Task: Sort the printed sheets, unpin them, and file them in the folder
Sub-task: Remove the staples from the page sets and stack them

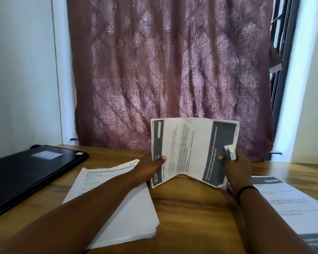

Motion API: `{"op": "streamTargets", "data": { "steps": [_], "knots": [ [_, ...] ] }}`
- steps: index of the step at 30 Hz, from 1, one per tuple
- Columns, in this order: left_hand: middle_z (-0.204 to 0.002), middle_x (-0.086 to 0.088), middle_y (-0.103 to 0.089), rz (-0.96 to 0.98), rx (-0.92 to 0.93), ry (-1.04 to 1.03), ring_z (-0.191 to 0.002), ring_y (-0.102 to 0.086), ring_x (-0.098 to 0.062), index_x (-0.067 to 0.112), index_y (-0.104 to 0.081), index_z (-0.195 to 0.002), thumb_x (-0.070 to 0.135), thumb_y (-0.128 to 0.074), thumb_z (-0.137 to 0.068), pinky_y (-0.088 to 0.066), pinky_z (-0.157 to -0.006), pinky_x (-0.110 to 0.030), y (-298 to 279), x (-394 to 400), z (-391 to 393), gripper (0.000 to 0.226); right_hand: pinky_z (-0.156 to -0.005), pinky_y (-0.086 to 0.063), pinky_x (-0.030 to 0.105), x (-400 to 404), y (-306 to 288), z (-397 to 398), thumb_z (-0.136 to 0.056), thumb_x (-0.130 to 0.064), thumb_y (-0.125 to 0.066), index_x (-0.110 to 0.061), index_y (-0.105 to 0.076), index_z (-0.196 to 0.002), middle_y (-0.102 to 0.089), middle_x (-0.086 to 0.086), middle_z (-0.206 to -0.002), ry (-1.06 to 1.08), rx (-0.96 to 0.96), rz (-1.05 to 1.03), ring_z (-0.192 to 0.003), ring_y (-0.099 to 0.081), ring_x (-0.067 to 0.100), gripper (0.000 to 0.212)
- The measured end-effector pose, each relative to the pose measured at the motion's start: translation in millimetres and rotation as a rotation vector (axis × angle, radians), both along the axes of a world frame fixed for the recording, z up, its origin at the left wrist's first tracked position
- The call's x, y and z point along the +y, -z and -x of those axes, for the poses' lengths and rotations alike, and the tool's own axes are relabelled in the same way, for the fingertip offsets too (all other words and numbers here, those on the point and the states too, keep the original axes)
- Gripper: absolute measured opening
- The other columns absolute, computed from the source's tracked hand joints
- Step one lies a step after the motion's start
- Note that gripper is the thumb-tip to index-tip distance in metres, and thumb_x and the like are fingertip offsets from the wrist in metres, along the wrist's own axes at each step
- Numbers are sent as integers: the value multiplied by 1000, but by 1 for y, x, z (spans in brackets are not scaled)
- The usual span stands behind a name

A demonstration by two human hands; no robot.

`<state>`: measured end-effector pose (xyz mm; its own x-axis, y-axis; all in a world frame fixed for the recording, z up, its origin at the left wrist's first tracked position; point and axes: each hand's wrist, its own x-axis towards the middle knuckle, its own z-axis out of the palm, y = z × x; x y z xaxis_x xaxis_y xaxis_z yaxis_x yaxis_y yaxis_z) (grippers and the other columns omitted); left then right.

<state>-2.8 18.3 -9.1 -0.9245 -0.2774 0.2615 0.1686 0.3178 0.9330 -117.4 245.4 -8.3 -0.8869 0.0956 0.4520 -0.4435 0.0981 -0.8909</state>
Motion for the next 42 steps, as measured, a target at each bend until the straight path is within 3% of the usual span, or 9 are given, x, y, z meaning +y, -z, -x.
{"op": "streamTargets", "data": {
  "steps": [6, 12, 21, 23, 25, 29, 35, 39, 42],
  "knots": [
    [-129, -5, -61, 84, 112, -84, -115, -62, -25, 22, -55, -127, 35, -50, -97, -51, -87, -30, -16, 11, -2, 33, -64, -32, 29, -9, -12, -14, -88, -15, -64, -14, -57, -93, -50, -9, -69, 115, 239, -149, -71, -49, 22, 8],
    [-136, 4, -53, 165, -44, 52, -121, -56, -16, 25, -46, -135, 25, -58, -94, -51, -96, -28, 25, -9, -3, 43, -75, -37, 31, -6, 8, -3, -83, -13, -70, -7, -59, -115, -66, 13, -109, -8, -85, -449, -102, -60, 34, 34],
    [-132, -5, -58, 129, -4, -23, -108, -60, -15, 18, -51, -133, 20, -53, -97, -52, -87, -25, 1, -12, -9, 36, -74, -35, 31, -7, -15, -17, -92, -21, -61, -7, -60, -108, -63, 11, -97, 150, 101, -284, -94, -57, 32, 21],
    [-130, -7, -60, 98, 85, -65, -110, -62, -20, 24, -51, -128, 20, -55, -96, -54, -91, -38, -10, -17, -14, 32, -73, -32, 30, -4, -28, -23, -93, -21, -59, -6, -59, -100, -57, 7, -87, 204, 136, -146, -84, -52, 26, 17],
    [-131, 4, -57, 186, 191, -115, -112, -61, -19, 30, -37, -137, 18, -59, -93, -54, -92, -47, -18, -23, -17, 50, -72, -32, 29, -1, -37, -26, -91, -19, -61, -7, -61, -95, -57, 6, -85, 220, 152, -29, -81, -51, 22, 12],
    [-140, 28, -34, 306, 418, -137, -108, -58, 3, 58, 13, -137, 6, -66, -88, -57, -83, -30, -26, -28, -26, 107, -73, -37, 29, 1, -38, -22, -89, -15, -64, -15, -61, -93, -60, 7, -86, 167, 124, 35, -82, -53, 20, 5],
    [-118, -1, -67, 44, 88, 6, -92, -69, -16, 27, -62, -120, 5, -64, -88, -58, -62, -27, -26, -36, -29, 39, -78, -47, 34, 9, -23, -7, -86, -12, -67, -8, -66, -103, -63, 10, -90, 70, -41, 57, -82, -56, 21, 18],
    [-109, -6, -72, -118, -256, 109, -100, -67, -24, 9, -70, -107, 2, -63, -88, -56, -77, -35, -10, -45, -27, 22, -81, -51, 40, 11, -13, -1, -85, -11, -70, -5, -65, -103, -65, 14, -96, -6, -208, 45, -84, -58, 27, 20],
    [-111, -9, -69, -128, -358, 108, -96, -64, -19, 6, -70, -104, -4, -57, -90, -55, -61, -23, -6, -46, -27, 22, -71, -45, 39, 15, -8, -2, -87, -16, -66, 1, -64, -98, -62, 20, -93, 96, -228, -53, -79, -55, 30, 20]
  ]
}}
